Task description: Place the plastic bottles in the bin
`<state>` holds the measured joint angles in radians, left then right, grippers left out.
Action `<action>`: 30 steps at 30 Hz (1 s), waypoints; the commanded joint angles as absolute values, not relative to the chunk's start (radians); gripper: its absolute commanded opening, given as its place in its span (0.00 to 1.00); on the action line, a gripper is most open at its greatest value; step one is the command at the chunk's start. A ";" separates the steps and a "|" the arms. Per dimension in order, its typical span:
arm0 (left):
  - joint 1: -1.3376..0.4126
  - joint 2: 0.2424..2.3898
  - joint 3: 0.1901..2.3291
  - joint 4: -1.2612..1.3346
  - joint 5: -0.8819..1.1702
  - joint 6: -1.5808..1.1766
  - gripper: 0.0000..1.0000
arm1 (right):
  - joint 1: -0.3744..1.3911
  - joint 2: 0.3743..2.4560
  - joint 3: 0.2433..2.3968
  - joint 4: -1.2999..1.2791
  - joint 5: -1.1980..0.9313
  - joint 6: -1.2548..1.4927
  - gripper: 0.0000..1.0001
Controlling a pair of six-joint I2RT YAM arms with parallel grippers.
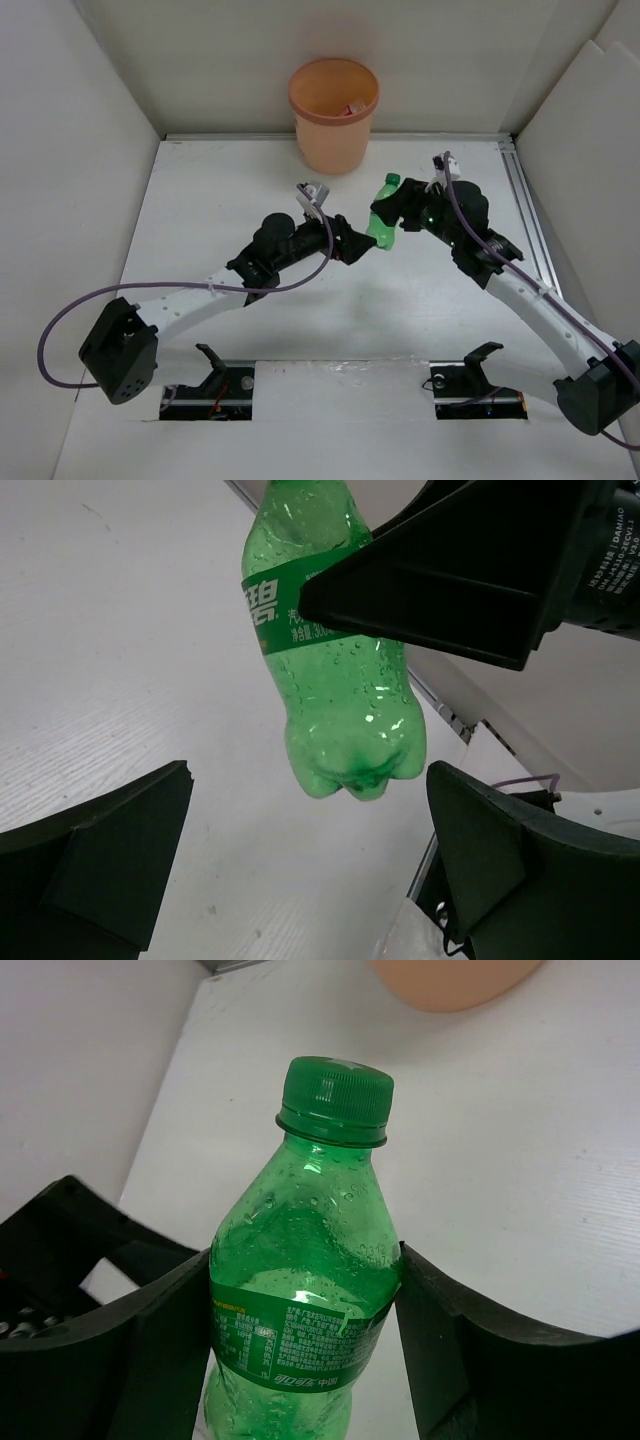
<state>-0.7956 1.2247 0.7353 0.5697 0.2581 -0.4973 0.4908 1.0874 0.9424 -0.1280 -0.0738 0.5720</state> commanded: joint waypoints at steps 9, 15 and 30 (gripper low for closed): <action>-0.804 1.340 0.859 0.801 0.365 -0.518 1.00 | 0.534 1.100 0.989 0.034 -0.216 0.617 0.00; -0.804 1.423 0.914 0.801 0.442 -0.549 0.97 | 0.534 1.118 0.989 0.101 -0.216 0.638 0.00; -0.758 1.469 1.120 0.603 0.200 -0.499 0.00 | 0.356 1.023 0.940 0.068 -0.138 0.583 0.91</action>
